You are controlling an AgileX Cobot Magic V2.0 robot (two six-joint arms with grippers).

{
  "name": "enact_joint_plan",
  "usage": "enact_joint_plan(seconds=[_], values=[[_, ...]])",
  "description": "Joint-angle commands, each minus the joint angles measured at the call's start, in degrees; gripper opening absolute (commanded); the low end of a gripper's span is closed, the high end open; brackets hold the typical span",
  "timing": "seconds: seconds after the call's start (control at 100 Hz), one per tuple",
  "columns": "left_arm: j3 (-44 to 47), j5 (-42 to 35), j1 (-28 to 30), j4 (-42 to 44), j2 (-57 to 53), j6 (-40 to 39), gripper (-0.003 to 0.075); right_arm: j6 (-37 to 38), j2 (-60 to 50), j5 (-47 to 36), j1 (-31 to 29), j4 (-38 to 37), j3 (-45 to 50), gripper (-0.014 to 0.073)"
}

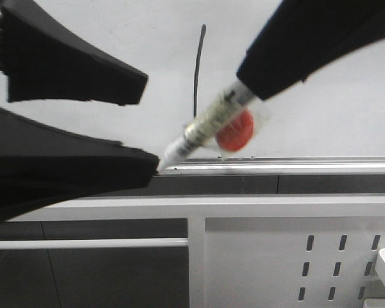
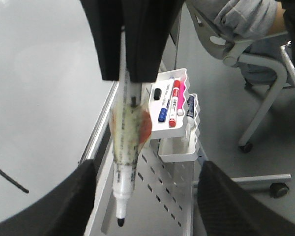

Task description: Write number 1 on whiteboard

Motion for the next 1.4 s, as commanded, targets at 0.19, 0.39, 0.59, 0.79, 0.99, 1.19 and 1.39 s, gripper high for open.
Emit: enact_joint_plan(seconds=[0.19,0.39,0.59,0.79,0.99,1.19,1.39], values=[[-4.7,-0.6,-0.6,-5.8,5.2,-0.3,0.0420,-0.1,-0.6,0.2,-0.4,0.1,-4.2,-0.0069],[-6.4,-1.3,-0.6,-5.8,8.0,-0.2,0.0420,-0.1,-0.6,0.4,-0.4,0.4,-4.2,-0.0069],[-6.6,-3.1,-0.6,-8.1,8.1,-0.2,0.0420,-0.1,-0.5,-1.4,-0.4,0.5,-4.2,-0.0069],[-6.6,-4.4,-0.6,-8.2,8.1,-0.2,0.0410,-0.1,0.1,-1.4,-0.4,0.5,-4.2,-0.0069],[-6.6,-5.8,-0.6,-7.8,8.1,-0.2,0.0040,-0.1,0.2,-1.4,-0.4,0.8,-4.2,-0.0069],[-6.6,-5.8,-0.6,-7.1,8.1,-0.1,-0.0020,-0.1,0.2,-1.1,-0.4,0.9,-4.2,-0.0069],[-6.6,-5.8,-0.6,-7.1,8.1,-0.1,-0.0020,-0.1,0.2,-1.4,-0.4,2.9,-4.2,-0.0069]])
